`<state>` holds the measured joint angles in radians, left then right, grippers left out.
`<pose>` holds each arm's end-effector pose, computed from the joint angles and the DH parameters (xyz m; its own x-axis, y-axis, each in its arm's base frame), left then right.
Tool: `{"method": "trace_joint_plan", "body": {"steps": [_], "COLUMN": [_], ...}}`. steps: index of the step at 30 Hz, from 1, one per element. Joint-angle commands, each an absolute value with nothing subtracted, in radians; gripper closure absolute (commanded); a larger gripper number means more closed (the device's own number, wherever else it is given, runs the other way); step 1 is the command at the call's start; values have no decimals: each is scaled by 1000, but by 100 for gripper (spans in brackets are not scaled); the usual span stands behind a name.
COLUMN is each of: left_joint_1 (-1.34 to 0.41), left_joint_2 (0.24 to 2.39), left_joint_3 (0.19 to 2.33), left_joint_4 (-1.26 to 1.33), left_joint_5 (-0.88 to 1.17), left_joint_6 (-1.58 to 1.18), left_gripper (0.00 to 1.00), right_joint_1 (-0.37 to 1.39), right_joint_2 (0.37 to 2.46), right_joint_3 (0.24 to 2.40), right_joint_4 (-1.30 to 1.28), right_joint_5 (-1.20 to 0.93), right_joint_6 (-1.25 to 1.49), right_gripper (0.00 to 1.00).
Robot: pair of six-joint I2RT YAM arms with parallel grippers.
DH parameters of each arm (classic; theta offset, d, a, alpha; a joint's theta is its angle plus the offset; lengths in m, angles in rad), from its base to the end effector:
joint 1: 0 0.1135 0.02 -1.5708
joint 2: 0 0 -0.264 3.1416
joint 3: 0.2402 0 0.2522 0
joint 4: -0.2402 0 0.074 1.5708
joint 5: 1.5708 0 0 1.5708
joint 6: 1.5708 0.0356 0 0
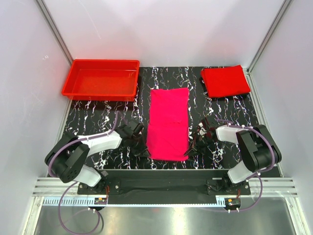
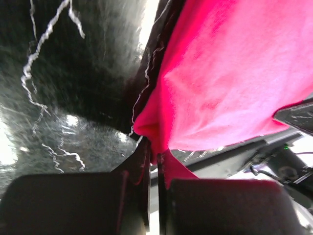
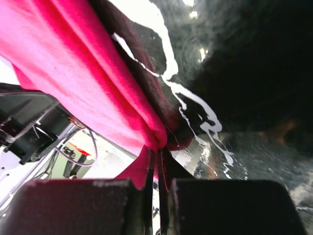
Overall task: Fold and stack the t-shirts
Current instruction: Fold the tshirt
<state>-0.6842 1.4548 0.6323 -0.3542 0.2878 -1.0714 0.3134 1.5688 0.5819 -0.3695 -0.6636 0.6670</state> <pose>0.1808 -0.1605 0.1372 -0.9488 -0.3123 0.0462 -0.2974 0.8352 -0.4626 0.2085 0.0906 0.1065 -0.9577 0.2020 0.2052 0.2863 0.7434 0.6045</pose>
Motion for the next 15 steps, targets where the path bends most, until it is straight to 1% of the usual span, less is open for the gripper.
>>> {"method": "trace_joint_plan", "body": {"steps": [1, 5, 10, 13, 14, 15], "left_joint_1": [-695, -755, -863, -929, -984, -985], "left_joint_2": [1457, 1396, 1280, 1203, 1128, 1127], "left_joint_3": [646, 638, 617, 627, 641, 641], "left_joint_4": [-429, -471, -546, -618, -685, -686], "left_joint_5": [107, 100, 95, 65, 40, 40], "left_joint_6": [-937, -914, -974, -1012, -1060, -1060], "left_gripper": [100, 100, 100, 100, 100, 100], "right_joint_1": [321, 328, 357, 402, 461, 462], "right_joint_2": [1529, 1479, 1391, 1315, 1231, 1230], "right_joint_3": [606, 609, 591, 563, 540, 534], "right_joint_4": [-452, -486, -517, -534, -561, -572], "right_joint_5": [-589, -586, -589, -591, -585, -584], "right_joint_6": [607, 606, 640, 686, 745, 746], "right_gripper": [100, 100, 100, 100, 100, 100]}}
